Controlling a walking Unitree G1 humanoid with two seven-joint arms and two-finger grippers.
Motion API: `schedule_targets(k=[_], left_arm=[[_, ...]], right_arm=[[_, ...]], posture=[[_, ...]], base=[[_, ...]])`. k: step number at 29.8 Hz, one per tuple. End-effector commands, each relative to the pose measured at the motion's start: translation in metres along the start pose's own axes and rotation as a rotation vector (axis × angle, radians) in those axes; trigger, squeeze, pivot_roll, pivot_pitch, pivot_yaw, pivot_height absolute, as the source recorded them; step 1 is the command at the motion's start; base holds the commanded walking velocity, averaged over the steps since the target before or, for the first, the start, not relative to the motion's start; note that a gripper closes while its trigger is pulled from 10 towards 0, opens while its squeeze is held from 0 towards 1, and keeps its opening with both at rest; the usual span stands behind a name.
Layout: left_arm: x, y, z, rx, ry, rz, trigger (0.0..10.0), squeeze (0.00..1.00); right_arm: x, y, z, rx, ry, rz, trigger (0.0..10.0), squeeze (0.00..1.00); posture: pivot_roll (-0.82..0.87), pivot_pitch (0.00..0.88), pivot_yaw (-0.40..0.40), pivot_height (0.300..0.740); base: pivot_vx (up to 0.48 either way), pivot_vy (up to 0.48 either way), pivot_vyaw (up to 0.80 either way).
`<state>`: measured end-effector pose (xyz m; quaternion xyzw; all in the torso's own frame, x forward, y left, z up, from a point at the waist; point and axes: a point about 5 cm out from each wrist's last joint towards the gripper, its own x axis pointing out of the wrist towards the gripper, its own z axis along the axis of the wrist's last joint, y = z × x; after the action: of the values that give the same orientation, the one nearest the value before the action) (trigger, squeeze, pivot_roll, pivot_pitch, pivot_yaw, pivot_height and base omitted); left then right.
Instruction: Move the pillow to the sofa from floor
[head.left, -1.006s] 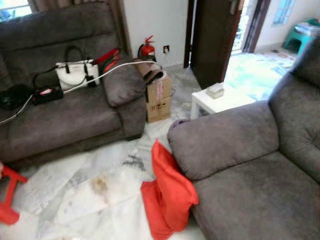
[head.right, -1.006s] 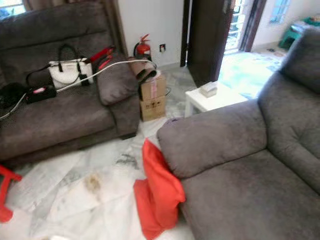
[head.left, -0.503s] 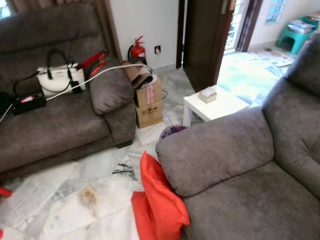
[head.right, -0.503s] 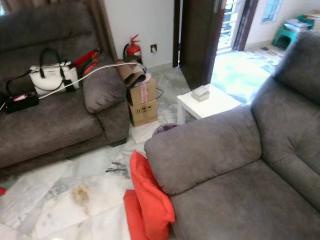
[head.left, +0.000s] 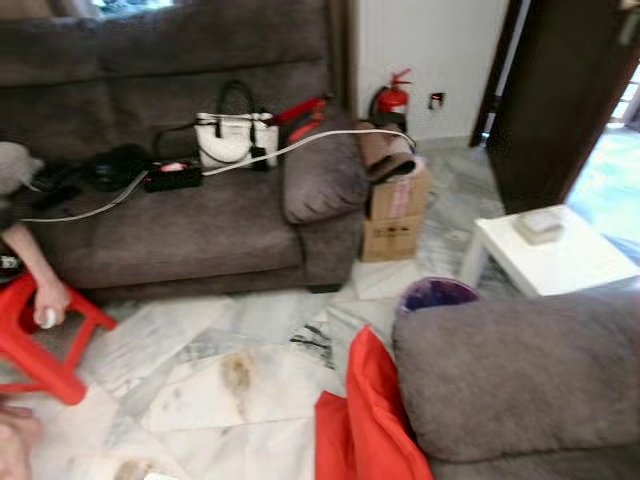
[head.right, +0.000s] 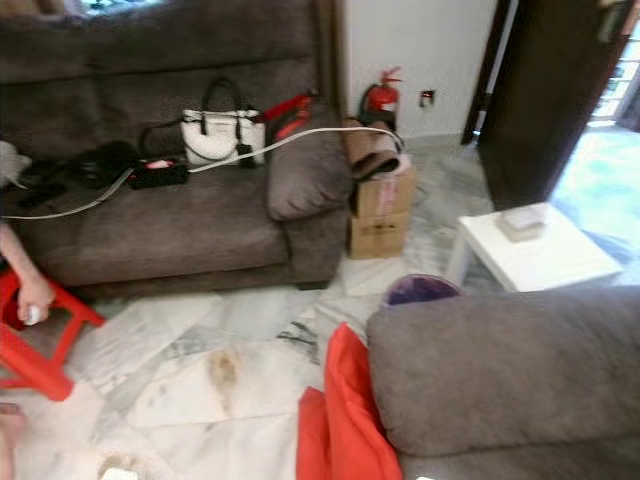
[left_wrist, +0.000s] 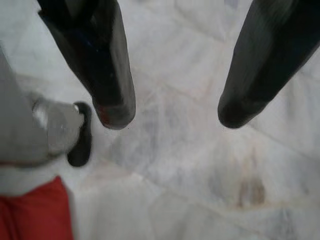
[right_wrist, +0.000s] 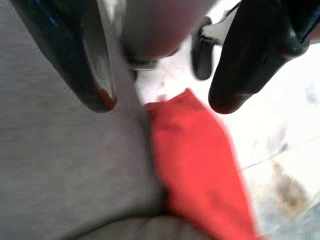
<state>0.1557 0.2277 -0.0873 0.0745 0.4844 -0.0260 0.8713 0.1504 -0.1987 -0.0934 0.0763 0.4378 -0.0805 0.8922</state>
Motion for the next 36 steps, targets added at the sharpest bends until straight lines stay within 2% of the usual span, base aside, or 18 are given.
schedule_targets(k=[1,10,18,26,34,36], left_arm=[[-0.002,0.006,-0.006,-0.001,0.025,0.013,10.0,0.0],[-0.002,0.007,-0.004,0.003,0.001,0.013,10.0,0.0],[0.001,0.005,0.012,0.007,-0.054,0.01,10.0,0.0],[0.0,0.005,0.011,0.018,-0.057,0.007,10.0,0.0],[0.0,0.005,0.008,-0.018,-0.051,0.015,10.0,0.0],[0.0,0.005,0.007,-0.026,-0.046,0.018,10.0,0.0]], right_arm=[[-0.002,0.001,-0.008,0.023,0.021,-0.003,10.0,0.0],[-0.001,0.0,-0.006,0.022,0.014,0.002,10.0,0.0],[0.001,0.002,0.002,0.028,-0.014,0.014,10.0,0.0],[0.001,0.003,0.003,0.023,-0.012,0.016,10.0,0.0],[0.0,0.002,0.001,0.021,-0.005,0.012,10.0,0.0],[0.0,0.002,0.001,0.021,-0.005,0.012,10.0,0.0]], posture=[[0.1,0.089,0.065,0.74],[0.11,0.091,0.063,0.74],[0.1,0.092,0.063,0.74],[0.1,0.093,0.062,0.74],[0.1,0.092,0.059,0.74],[0.1,0.092,0.059,0.74]], base=[[0.0,0.0,0.0],[0.0,0.0,0.0],[0.0,0.0,0.0],[0.0,0.0,0.0],[0.0,0.0,0.0],[0.0,0.48,0.0]])
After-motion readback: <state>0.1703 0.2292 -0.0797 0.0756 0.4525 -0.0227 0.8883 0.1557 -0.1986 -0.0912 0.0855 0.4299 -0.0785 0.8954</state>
